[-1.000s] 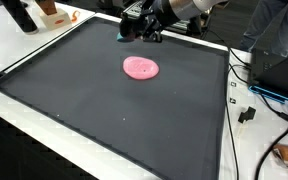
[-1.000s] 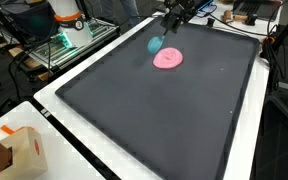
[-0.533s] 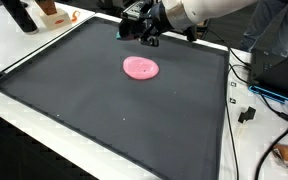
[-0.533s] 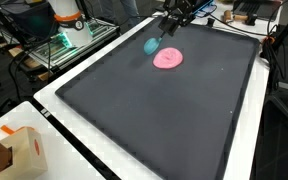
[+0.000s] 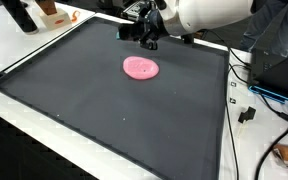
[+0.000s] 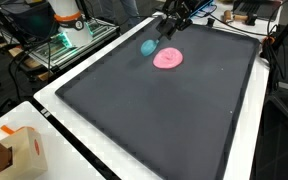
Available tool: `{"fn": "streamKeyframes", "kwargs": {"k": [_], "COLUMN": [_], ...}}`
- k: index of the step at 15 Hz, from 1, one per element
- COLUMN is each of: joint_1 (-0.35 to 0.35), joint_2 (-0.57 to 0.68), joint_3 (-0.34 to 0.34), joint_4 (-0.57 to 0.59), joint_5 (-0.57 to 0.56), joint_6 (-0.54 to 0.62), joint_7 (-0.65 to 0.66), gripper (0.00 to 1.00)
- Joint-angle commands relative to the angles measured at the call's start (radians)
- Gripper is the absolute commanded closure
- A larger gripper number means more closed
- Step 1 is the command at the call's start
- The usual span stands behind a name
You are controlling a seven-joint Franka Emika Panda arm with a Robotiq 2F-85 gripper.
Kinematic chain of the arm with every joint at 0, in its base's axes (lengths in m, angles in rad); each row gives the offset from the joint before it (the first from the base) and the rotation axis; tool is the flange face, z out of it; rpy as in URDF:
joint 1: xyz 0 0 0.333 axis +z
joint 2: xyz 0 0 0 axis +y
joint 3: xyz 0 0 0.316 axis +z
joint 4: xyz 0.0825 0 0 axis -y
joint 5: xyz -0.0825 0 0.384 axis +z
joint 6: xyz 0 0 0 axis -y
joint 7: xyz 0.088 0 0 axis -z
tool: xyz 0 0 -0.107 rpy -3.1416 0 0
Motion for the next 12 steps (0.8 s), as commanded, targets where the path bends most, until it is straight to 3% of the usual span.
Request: {"fn": "streamKeyframes", "kwargs": {"k": [1,12], "joint_1": [0.012,-0.016], "joint_2": [0.027,-0.011], "joint_3": [-0.013,-0.009], "joint_4": [0.027,-0.008], "joint_5": [-0.006,-0.002], "joint_6": [-0.034,0.064], "joint_7": [-0.045,-0.209], "gripper": [0.74,0.74]}}
